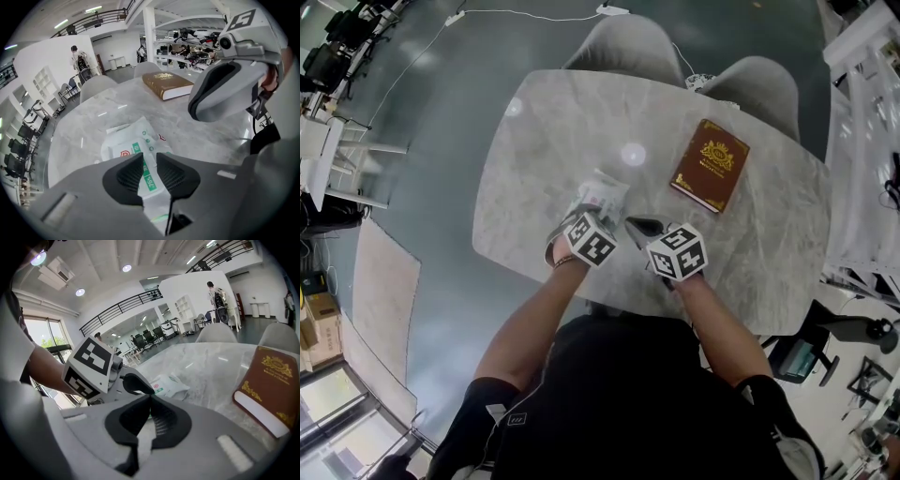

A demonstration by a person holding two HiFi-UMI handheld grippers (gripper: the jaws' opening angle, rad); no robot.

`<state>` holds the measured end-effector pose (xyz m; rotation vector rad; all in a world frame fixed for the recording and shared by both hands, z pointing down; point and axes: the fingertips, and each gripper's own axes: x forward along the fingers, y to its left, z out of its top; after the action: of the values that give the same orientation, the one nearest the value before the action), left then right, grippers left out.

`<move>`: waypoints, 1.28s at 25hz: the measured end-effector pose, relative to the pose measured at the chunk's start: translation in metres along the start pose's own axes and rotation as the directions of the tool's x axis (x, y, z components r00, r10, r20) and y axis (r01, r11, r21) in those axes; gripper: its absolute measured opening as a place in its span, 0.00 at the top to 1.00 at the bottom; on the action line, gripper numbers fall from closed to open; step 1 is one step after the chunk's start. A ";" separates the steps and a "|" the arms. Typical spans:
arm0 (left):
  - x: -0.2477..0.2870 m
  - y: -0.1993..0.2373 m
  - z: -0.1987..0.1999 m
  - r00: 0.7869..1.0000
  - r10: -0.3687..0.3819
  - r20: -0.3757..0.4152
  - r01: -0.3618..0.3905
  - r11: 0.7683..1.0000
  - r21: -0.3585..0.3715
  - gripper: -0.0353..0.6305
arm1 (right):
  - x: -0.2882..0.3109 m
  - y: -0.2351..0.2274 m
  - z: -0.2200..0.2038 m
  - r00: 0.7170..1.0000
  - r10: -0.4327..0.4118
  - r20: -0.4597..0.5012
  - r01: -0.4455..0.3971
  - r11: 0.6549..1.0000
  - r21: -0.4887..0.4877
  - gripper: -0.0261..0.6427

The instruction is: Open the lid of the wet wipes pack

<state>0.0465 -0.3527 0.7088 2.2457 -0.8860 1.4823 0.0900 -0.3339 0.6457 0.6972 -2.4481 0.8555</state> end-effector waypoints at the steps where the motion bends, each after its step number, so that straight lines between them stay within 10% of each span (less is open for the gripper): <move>1: 0.001 0.001 0.000 1.000 0.004 -0.001 -0.004 1.000 -0.008 0.80 | -0.001 0.000 0.000 1.000 -0.004 -0.001 0.004 1.000 -0.002 0.96; 21: -0.037 0.031 -0.017 0.999 0.025 0.042 -0.022 0.996 -0.091 0.90 | -0.011 0.008 -0.006 0.999 -0.038 0.009 0.038 0.999 0.019 0.96; 32: -0.035 0.041 -0.023 0.997 0.064 0.037 -0.064 0.998 0.009 0.78 | 0.031 0.003 0.003 0.999 -0.037 -0.033 0.032 0.991 -0.132 0.96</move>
<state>-0.0062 -0.3595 0.6836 2.2791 -0.9727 1.4800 0.0634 -0.3433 0.6591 0.6684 -2.4276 0.6810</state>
